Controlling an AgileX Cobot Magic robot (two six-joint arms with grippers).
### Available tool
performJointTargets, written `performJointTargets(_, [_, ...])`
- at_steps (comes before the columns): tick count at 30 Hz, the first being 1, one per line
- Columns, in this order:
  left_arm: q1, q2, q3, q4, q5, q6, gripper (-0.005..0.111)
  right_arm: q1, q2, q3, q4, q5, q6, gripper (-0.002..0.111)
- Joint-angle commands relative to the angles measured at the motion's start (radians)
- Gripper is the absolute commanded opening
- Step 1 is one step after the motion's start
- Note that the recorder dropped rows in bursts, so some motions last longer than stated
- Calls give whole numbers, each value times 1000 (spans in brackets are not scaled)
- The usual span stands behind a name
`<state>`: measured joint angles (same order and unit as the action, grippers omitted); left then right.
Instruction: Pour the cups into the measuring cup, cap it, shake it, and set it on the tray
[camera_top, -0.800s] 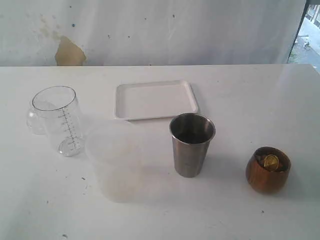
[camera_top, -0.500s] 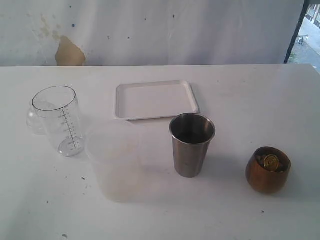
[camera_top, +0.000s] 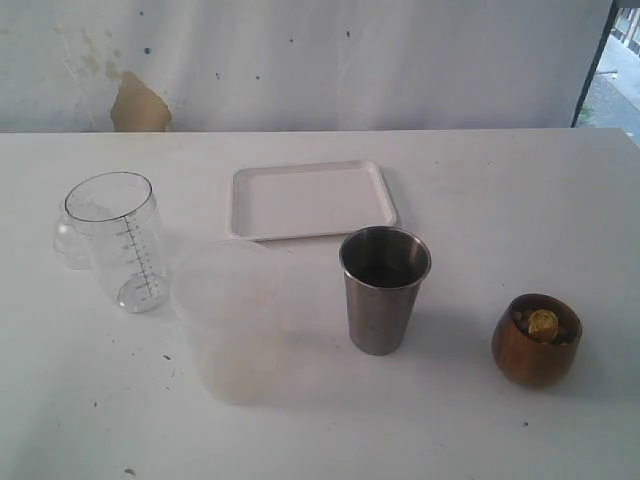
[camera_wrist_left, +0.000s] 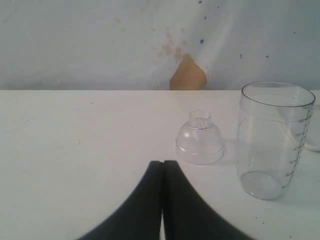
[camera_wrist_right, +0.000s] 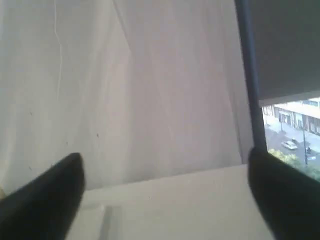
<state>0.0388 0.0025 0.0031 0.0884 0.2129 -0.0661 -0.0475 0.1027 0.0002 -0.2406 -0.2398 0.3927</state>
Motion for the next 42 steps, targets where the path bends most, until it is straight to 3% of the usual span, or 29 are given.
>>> performJointTargets(1, [0, -3, -3, -2, -11, -3, 0, -3, 177, 0, -165, -83, 29, 105])
performJointTargets(11, [0, -3, -3, -2, -11, -3, 0, -3, 605, 0, -598, -412, 117, 105])
performJointTargets(16, [0, -3, -3, -2, -11, -3, 0, -3, 791, 0, -562, -360, 71, 105])
performJointTargets(21, [0, -3, -3, -2, -11, -3, 0, -3, 909, 0, -461, -559, -4, 105])
performJointTargets(26, [0, -3, -3, -2, -11, -3, 0, -3, 1008, 0, -288, -596, -164, 105])
performJointTargets(42, [0, -3, -3, -2, -11, -3, 0, -3, 1284, 0, -201, -758, -291, 105])
